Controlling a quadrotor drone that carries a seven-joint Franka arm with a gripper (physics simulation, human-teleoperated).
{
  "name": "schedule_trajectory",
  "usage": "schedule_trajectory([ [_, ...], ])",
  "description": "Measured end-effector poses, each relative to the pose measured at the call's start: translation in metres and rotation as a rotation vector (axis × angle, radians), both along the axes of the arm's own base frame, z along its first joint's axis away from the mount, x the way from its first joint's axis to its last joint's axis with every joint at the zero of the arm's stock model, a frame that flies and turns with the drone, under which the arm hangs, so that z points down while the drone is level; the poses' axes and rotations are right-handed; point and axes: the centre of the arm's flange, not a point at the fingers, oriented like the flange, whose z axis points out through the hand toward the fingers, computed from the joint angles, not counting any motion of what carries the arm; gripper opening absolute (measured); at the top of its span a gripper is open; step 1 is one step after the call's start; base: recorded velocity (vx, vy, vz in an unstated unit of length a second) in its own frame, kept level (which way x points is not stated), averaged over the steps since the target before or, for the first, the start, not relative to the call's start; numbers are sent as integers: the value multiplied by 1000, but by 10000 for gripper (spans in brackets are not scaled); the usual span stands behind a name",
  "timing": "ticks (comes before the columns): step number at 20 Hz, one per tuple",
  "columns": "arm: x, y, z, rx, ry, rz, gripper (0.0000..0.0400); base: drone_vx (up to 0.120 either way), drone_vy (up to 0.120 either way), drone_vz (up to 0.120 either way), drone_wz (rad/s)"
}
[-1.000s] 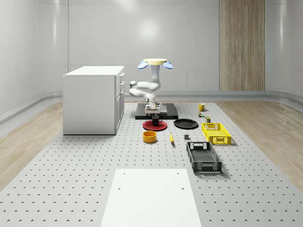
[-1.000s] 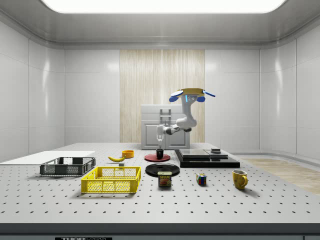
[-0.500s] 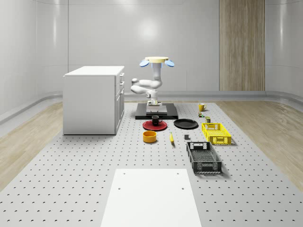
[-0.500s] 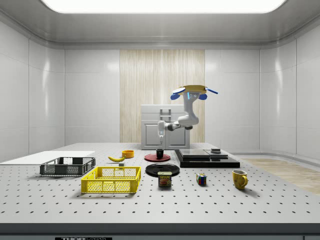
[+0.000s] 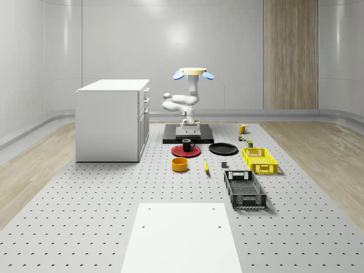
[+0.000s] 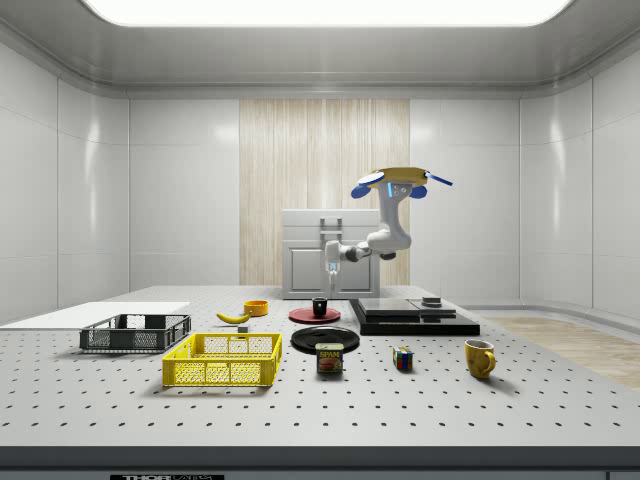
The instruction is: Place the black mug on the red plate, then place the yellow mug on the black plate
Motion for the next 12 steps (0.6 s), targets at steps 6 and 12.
schedule_trajectory([
  [6, 0, 0, 0, 0, 0, 0, 400, -120, 120, 0, 0],
  [12, 0, 0, 0, 0, 0, 0, 400, -120, 120, 0, 0],
])
